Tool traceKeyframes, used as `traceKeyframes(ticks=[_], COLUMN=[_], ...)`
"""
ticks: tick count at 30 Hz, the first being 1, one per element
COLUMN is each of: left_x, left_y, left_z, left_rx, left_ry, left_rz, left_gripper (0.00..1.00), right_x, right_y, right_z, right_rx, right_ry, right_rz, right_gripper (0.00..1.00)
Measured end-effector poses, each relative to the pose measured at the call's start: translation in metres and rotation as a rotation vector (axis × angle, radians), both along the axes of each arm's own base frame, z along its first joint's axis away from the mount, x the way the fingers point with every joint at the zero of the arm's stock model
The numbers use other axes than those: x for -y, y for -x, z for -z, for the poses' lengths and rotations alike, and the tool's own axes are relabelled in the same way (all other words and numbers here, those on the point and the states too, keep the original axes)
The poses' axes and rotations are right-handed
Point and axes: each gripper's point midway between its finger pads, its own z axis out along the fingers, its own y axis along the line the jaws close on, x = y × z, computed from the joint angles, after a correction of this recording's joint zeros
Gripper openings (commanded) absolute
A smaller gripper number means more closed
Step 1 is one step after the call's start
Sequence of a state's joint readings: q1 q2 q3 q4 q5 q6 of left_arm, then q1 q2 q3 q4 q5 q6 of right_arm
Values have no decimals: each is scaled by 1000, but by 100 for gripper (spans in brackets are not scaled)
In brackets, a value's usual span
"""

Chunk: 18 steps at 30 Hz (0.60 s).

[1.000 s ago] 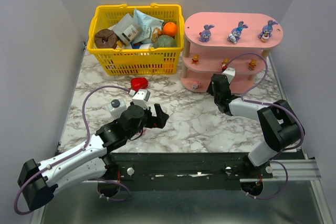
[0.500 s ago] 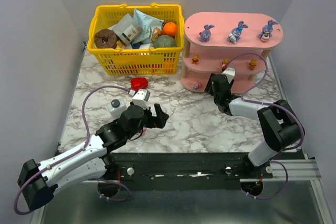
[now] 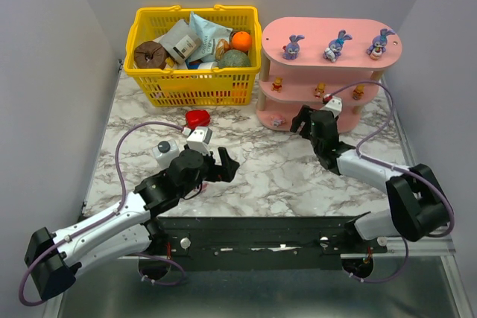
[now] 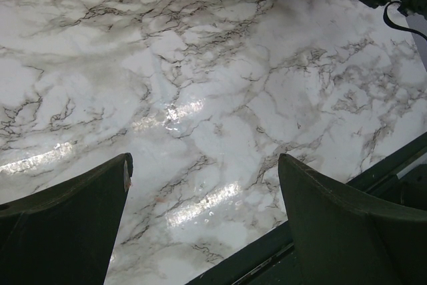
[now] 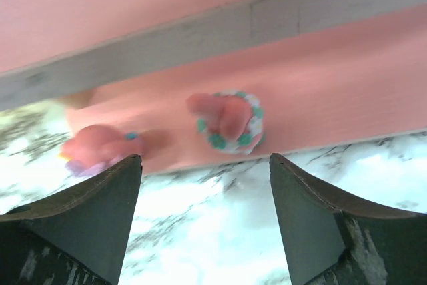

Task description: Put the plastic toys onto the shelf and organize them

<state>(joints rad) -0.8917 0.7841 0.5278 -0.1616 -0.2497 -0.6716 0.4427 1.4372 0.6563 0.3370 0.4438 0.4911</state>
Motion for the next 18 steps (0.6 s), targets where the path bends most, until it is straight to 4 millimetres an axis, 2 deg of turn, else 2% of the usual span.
traceKeyframes(ticks=[4,8,10,12,14,17,18], left_x=[-1,-4,-6,-9,-13,-23,-26], left_y=[1,3,4,6,6,7,8], left_z=[-4,-10,-11,-13,-19,-38,-45], left_rx=[9,18,17,12,12,32,41], left_ry=[11,22,20,11,3,8,14], left_rz=[0,-1,-2,-7,-17,-46,-53], left_gripper=[99,99,99,99,99,99,99], right_x=[-10,-31,-58,-100,-131,-156,-160], right_y=[22,60,82,111,135,153,157], right_z=[-9,-12,-19,-34,-45,-57,-55], right_rx=[14,11,16,32,38,60,55], right_ry=[-84,-150,-172,-189,-198,-206,-204], right_rz=[-81,-220,-324,-468,-577,-662,-678], right_gripper=[85,85,85,85,85,86,86])
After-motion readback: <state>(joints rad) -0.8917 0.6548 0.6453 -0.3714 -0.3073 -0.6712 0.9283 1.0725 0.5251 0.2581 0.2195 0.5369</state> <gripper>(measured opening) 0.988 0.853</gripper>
